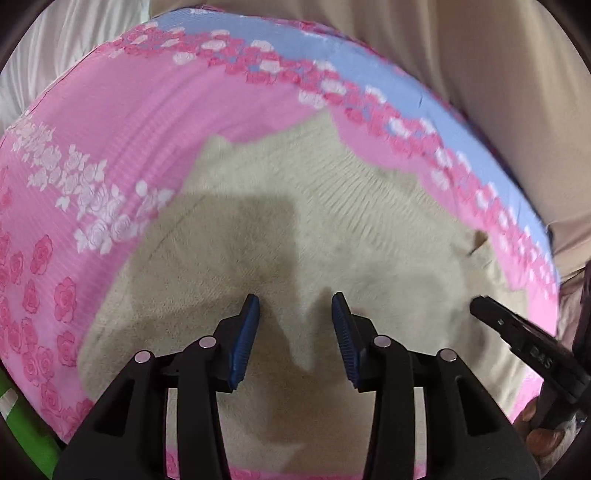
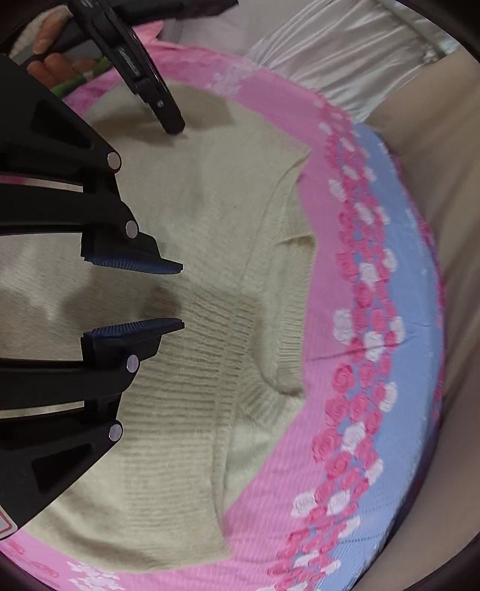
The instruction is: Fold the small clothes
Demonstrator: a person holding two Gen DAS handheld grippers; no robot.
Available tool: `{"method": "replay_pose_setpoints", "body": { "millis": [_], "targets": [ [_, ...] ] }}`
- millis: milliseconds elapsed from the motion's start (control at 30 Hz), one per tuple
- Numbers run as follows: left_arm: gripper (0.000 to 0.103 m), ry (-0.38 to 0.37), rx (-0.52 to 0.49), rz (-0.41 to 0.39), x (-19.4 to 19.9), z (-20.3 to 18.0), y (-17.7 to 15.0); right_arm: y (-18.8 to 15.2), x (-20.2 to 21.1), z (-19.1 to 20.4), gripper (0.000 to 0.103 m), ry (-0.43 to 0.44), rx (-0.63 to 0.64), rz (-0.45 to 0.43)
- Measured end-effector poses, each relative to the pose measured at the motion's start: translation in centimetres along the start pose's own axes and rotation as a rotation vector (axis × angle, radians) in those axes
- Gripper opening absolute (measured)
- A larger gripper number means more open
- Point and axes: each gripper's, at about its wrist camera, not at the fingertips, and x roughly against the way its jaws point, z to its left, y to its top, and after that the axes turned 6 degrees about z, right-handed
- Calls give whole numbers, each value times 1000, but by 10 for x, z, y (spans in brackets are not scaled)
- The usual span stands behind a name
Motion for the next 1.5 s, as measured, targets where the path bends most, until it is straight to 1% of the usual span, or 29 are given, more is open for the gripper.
{"method": "replay_pose_setpoints", "body": {
  "millis": [67,167,233,267,333,367,433,500,567,600,633,700,733,767,833,867,900,967,1033,1100,1233,1267,1300,1333,1367,1400,1433,1467,1500],
  "targets": [
    [40,16,-28,-19,-2,-2,-3,8,-9,1,24,-13,17,-36],
    [42,27,-45,-25,-4,-1,-3,16,-4,2,25,-16,16,-33],
    [42,-15,-15,-41,5,3,0,10,20,-6,25,-14,-11,-88],
    [42,-33,-1,-58,12,6,3,5,33,-16,32,-30,-37,-127],
    [49,-40,21,-99,21,10,11,-13,58,-50,48,-69,-124,-200],
    [55,-24,37,-120,23,15,19,-21,64,-67,48,-87,-163,-212],
    [55,11,59,-119,16,22,34,-34,73,-109,48,-121,-250,-206],
    [54,40,90,-83,-1,32,46,-43,76,-145,48,-135,-328,-198],
    [56,54,108,-59,-15,39,53,-43,65,-168,47,-150,-366,-165],
    [56,75,88,-77,-15,35,53,-43,50,-178,44,-171,-373,-116],
    [56,95,72,-78,-15,31,52,-42,42,-183,43,-176,-376,-103],
    [55,106,61,-81,-10,25,49,-42,52,-176,42,-182,-381,-131],
    [55,88,63,-88,-4,24,47,-43,61,-168,42,-175,-374,-155],
    [55,75,67,-97,1,25,46,-44,73,-154,42,-158,-351,-192],
    [55,63,88,-137,21,34,39,-46,86,-125,41,-120,-291,-222],
    [56,61,99,-145,26,40,37,-46,89,-111,36,-103,-259,-226],
    [57,55,122,-149,32,50,34,-45,87,-92,33,-82,-209,-216],
    [60,22,176,-115,34,71,30,-39,76,-63,17,-41,-134,-170],
    [60,-32,226,-73,31,87,25,-31,59,-36,10,4,-82,-115],
    [60,-76,277,-27,23,101,20,-23,46,-15,9,21,-40,-82],
    [60,-158,351,37,2,113,7,-7,24,18,8,1,27,-22],
    [59,-167,367,34,-2,114,5,-5,16,22,8,-3,28,-1],
    [59,-173,363,17,0,113,4,-1,4,24,8,-15,26,35],
    [59,-177,355,19,0,110,4,2,-5,24,9,-22,26,56],
    [56,-179,350,16,-1,109,5,2,-9,22,9,-24,26,53],
    [45,-194,350,22,-2,108,6,3,-10,23,9,-31,28,56],
    [40,-214,348,35,-4,108,7,5,-10,24,9,-38,30,63],
    [27,-237,349,51,-7,107,8,6,-11,25,8,-44,34,70],
    [16,-260,352,55,-6,107,9,6,-12,26,9,-50,42,78]
  ]
}}
